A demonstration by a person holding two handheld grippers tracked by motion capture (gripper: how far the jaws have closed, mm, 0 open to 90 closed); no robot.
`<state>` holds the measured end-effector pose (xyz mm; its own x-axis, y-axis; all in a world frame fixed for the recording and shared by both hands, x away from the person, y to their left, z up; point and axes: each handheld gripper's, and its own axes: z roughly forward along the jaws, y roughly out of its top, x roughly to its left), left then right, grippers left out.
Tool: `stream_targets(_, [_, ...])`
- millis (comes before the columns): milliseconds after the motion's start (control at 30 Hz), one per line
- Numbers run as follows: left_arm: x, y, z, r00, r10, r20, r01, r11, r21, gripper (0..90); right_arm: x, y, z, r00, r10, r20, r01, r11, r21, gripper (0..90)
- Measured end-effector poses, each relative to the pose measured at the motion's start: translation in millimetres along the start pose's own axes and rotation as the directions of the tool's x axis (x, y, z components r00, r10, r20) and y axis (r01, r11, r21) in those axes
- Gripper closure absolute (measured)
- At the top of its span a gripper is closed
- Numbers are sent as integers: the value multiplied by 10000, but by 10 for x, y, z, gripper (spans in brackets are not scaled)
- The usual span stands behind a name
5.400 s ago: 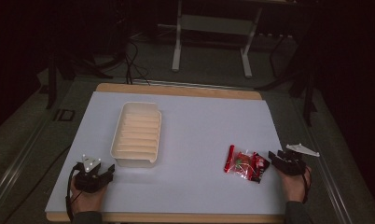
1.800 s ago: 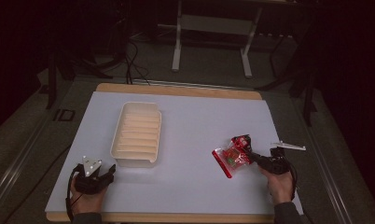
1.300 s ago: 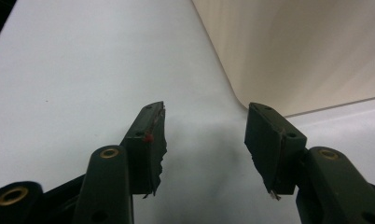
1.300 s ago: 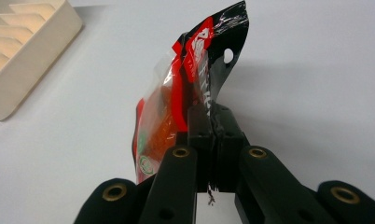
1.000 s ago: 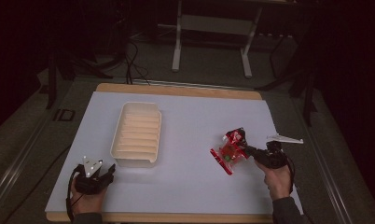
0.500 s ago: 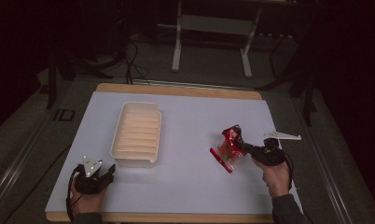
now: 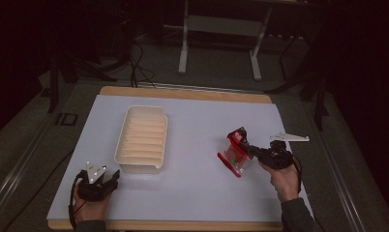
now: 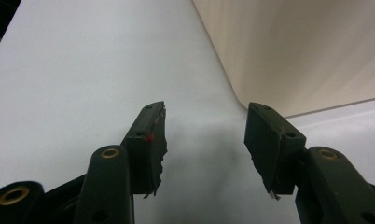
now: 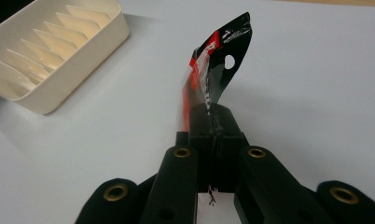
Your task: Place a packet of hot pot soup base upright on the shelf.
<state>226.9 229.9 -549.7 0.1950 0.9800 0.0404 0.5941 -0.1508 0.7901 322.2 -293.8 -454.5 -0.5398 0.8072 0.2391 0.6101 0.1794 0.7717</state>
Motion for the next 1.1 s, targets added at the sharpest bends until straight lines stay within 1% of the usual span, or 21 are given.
stream_targets(33, [0,0,0,10000,6,1,-6,10000,13,480,3,30,-9,9998,-192,-76,192,9998,-58,888])
stream_targets(67, [0,0,0,10000,6,1,-6,10000,13,479,3,30,-9,9998,-192,-76,192,9998,-58,888])
stream_targets(100, [-1,0,1,10000,18,-13,-18,10000,22,480,6,54,-16,9994,-323,-123,322,9994,-86,889])
stream_targets(133, [-2,0,1,10000,24,-15,-24,10000,30,480,6,54,-16,9994,-323,-123,322,9994,-86,889])
stream_targets(267, [-2,1,2,10000,31,-19,-31,10000,34,479,21,112,-33,9985,-532,-126,530,9985,-100,889])
stream_targets(300, [-2,1,2,10000,27,-18,-27,10000,37,479,30,140,-36,9978,-657,-104,656,9978,-122,889])
stream_targets(467, [0,1,0,10000,15,-3,-15,10000,17,479,50,199,-42,9961,-880,-108,879,9961,-113,889])
stream_targets(500, [0,1,1,10000,-17,9,17,10000,5,479,60,218,-39,9940,-1084,-144,1082,9940,-157,889])
stream_targets(600, [0,0,1,10000,-22,18,22,10000,-4,477,71,232,-31,9930,-1173,-161,1171,9930,-134,889])
stream_targets(700, [0,1,0,10000,-11,17,11,10000,-11,477,88,251,-20,9903,-1379,-184,1376,9904,-138,889])
stream_targets(833, [0,1,0,10000,-9,15,9,10000,-10,477,95,267,-19,9894,-1436,-206,1432,9895,-189,889])
stream_targets(967, [1,1,0,10000,-21,48,21,10000,-17,477,103,287,-20,9869,-1596,-224,1588,9868,-324,889])
stream_targets(1100, [1,1,1,10000,-4,59,4,10000,4,477,120,306,-10,9846,-1730,-260,1721,9846,-316,889])
